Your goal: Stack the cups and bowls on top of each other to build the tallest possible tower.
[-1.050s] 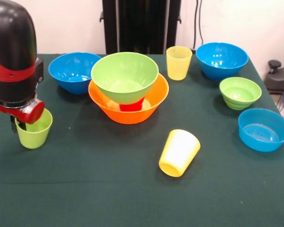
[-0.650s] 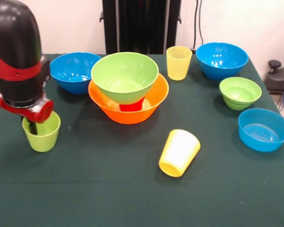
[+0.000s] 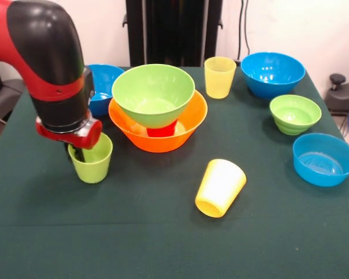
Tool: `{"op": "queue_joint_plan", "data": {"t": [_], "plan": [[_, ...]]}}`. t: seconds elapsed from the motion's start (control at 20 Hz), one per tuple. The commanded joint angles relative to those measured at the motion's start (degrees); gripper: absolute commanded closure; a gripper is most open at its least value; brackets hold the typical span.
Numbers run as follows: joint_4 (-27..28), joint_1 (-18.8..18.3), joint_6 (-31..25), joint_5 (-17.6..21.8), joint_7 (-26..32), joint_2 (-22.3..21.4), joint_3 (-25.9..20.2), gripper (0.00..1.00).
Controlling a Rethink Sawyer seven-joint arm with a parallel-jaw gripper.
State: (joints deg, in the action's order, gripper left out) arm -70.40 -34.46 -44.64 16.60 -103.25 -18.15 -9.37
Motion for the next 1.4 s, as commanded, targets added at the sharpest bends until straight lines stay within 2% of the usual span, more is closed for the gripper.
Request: {"op": "queue_joint_plan", "data": {"t": [0.05, 0.2, 0.45, 0.75, 1.05, 1.4], "plan": [[-3.43, 3.38, -12.89, 1.55, 14.29, -2.74, -7.61, 1.0], [-4.08, 3.86, -12.98, 2.03, 13.35, -4.38, -7.88, 1.0], [-2.29, 4.5, -18.57, 2.28, 15.45, -4.95, -9.59, 1.0], [1.59, 6.02, -24.48, 2.71, 14.6, -4.75, -9.58, 1.0], [1.6, 5.73, -19.88, 3.87, 14.59, -4.78, -10.84, 1.0], [1.08, 5.56, -18.55, 5.12, 15.83, -5.98, -11.73, 1.0]]}}
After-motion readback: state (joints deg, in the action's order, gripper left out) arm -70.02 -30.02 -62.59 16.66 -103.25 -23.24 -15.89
